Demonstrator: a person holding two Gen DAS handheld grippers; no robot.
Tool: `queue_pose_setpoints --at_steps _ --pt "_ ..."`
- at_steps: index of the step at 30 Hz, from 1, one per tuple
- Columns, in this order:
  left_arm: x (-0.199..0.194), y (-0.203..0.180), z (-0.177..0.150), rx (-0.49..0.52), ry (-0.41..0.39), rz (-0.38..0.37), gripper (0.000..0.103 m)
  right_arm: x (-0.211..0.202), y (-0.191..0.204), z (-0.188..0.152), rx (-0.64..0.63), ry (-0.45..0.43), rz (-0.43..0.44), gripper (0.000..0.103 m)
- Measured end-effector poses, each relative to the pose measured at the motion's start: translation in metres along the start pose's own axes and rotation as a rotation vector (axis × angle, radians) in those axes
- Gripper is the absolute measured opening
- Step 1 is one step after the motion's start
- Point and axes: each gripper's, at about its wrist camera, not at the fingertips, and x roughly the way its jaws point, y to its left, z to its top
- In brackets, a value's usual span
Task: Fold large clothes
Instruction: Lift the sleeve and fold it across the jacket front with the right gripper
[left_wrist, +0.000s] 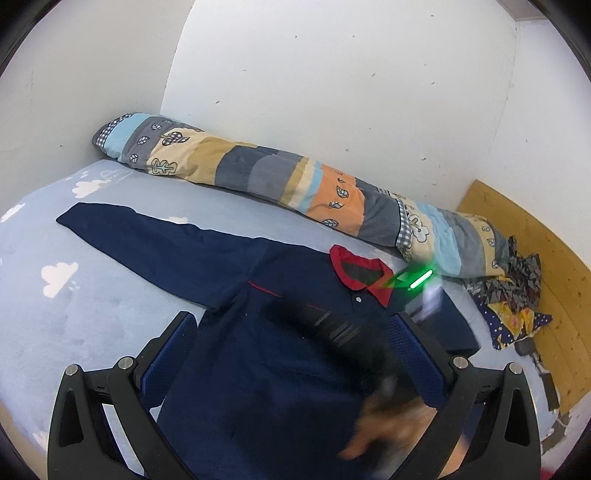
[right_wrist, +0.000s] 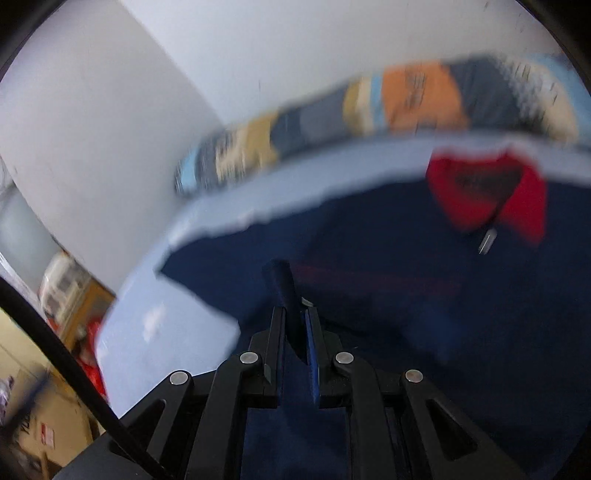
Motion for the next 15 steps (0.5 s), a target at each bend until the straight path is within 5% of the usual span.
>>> queue_pose_setpoints --at_steps 4,7,12,15 --pt "0.001 -0.003 0.000 -0.003 0.009 -0.005 0.103 0.050 -0.005 -0.040 0.020 0.169 0.008 0.043" --pt "-0.001 -0.005 -0.001 0.008 0.006 -0.012 0.103 0.026 0.000 -0.035 -0.015 0.142 0.045 0.068" --pt "0.002 -0.005 0.000 -0.005 0.016 -0.018 0.103 -0.070 -0.029 -0.008 0.059 -0.016 0.115 0.070" --pt "0.004 -0.005 -0.001 -0.006 0.024 -0.018 0.103 -0.147 -0.076 0.008 0.089 -0.179 -0.051 0.070"
